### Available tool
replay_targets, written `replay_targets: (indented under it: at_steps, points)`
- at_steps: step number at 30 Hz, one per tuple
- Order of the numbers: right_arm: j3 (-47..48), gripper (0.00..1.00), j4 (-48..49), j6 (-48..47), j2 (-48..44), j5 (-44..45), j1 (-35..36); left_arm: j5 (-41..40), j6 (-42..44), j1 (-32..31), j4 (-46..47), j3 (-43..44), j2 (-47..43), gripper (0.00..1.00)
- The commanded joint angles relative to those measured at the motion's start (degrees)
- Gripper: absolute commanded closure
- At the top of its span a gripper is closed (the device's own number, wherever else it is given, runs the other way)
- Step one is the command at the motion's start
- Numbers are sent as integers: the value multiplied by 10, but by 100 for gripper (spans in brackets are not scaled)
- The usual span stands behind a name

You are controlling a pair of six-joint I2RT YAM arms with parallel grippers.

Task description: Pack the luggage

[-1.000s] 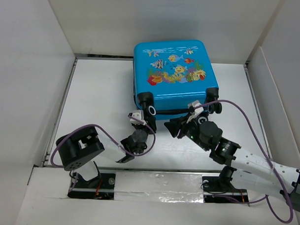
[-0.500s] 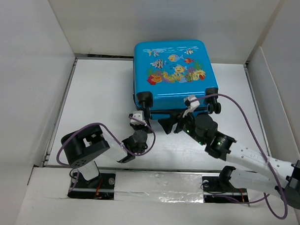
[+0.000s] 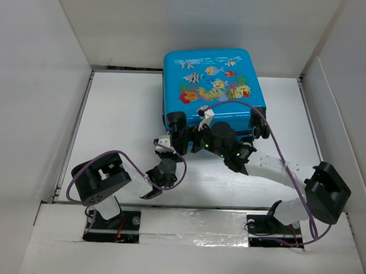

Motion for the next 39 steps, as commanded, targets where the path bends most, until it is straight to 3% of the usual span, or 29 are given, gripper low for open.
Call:
replay_targets:
  at_steps: [1, 14, 17, 19, 20, 21, 24, 29, 32, 35, 39]
  points:
    - [30, 11, 62, 31, 15, -47, 1, -11, 0, 5, 113, -9, -23, 100]
    - [56, 14, 117, 108, 77, 1, 1, 5, -15, 11, 136, -29, -19, 100]
    - [61, 19, 120, 111, 85, 15, 1, 49, -35, 11, 141, -36, -20, 100]
    - [53, 34, 130, 117, 83, 26, 1, 54, -22, 3, 167, -29, -1, 100]
    - [50, 44, 135, 119, 81, 28, 1, 54, -15, 3, 183, -29, 7, 97]
    - [45, 57, 139, 121, 79, 30, 1, 61, -11, 3, 215, -31, 20, 77]
    - [46, 82, 125, 117, 68, 23, 1, 45, -14, 3, 240, -29, 35, 49]
    - [56, 89, 107, 101, 51, -12, 1, 24, 11, 3, 279, -5, 60, 41]
    - [63, 90, 94, 89, 37, -21, 1, 36, 10, 8, 297, -2, 67, 43]
    - [63, 90, 76, 76, 24, -9, 1, 29, 8, -29, 290, -53, 19, 56]
    - [10, 95, 70, 68, -26, 32, -28, -18, 8, -81, 247, -136, -120, 68]
